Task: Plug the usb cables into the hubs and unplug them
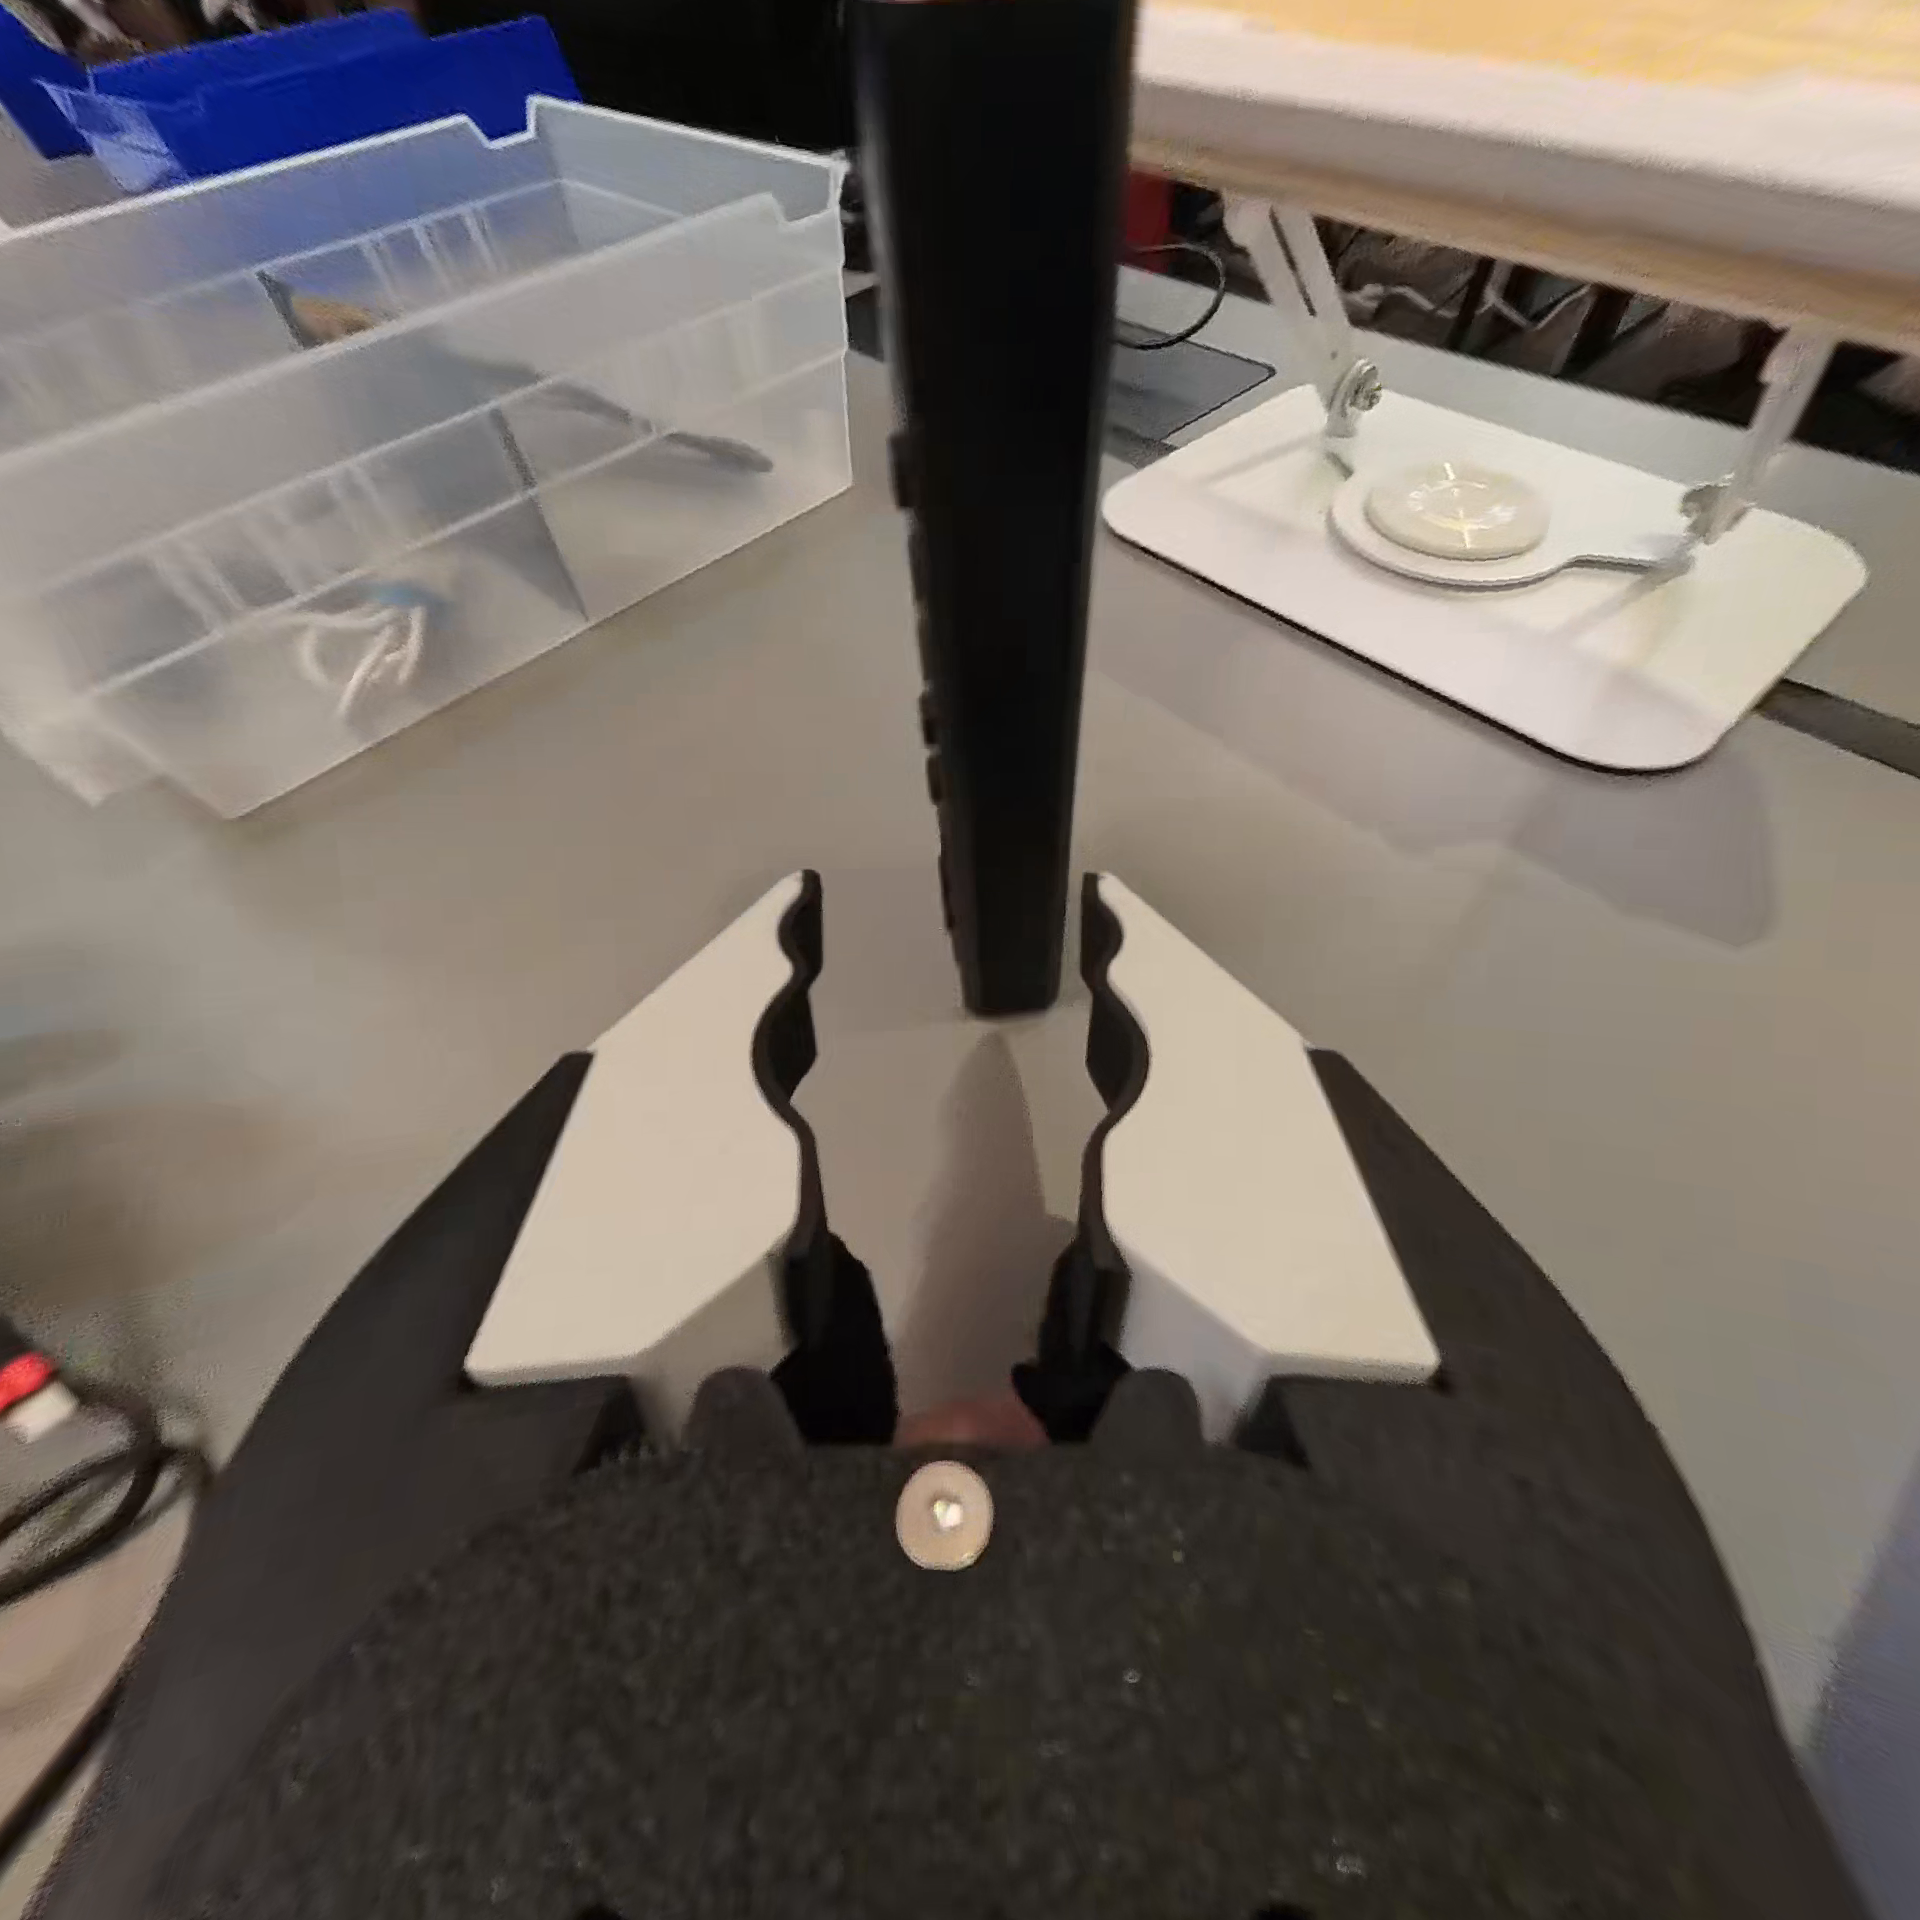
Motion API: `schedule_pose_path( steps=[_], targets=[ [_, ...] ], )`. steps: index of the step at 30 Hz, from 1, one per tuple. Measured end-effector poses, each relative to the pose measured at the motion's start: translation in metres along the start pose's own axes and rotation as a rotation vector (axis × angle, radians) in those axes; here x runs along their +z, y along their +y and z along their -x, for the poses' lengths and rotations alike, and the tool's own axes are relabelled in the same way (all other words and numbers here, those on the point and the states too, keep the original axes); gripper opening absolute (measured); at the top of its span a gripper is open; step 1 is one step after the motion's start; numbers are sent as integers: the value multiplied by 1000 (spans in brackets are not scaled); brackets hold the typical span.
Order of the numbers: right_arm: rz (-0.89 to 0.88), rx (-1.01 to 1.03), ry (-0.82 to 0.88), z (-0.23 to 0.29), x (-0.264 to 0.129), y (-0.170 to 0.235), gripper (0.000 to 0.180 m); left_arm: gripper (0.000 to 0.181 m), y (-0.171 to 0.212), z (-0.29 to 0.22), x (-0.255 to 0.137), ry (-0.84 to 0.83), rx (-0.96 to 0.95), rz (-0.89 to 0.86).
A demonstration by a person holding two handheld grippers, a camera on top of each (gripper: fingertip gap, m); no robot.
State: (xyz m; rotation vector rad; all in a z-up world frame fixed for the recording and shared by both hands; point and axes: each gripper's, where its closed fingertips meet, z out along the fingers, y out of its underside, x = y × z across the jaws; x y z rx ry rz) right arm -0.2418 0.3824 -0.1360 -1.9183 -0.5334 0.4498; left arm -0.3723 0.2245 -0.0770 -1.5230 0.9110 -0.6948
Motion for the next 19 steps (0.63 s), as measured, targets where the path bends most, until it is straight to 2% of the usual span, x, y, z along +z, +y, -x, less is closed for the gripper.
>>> schedule_pose_path(
  steps=[3,6,7,9,12,16,19],
  targets=[
    [25,67,-74,-3,30,-5,56,6,-8,1,-2,-3,13,-46],
    [89,84,-123,0,53,-3,55,5,-13,-2,-3,1,29,-72],
    [98,81,-122,1,57,-4,53,5,-11,-3,-1,-1,37,-65],
    [113,47,-59,-4,60,-2,30,6,-8,-3,2,-4,54,-49],
    [78,-17,-54,0,51,-7,27,5,-8,2,10,-12,68,-24],
    [186,-64,-83,13,16,-11,27,5,-21,25,18,-94,70,5],
    [203,34,-144,35,-22,-26,27,5,-36,31,33,-61,-38,49]
  ],
)
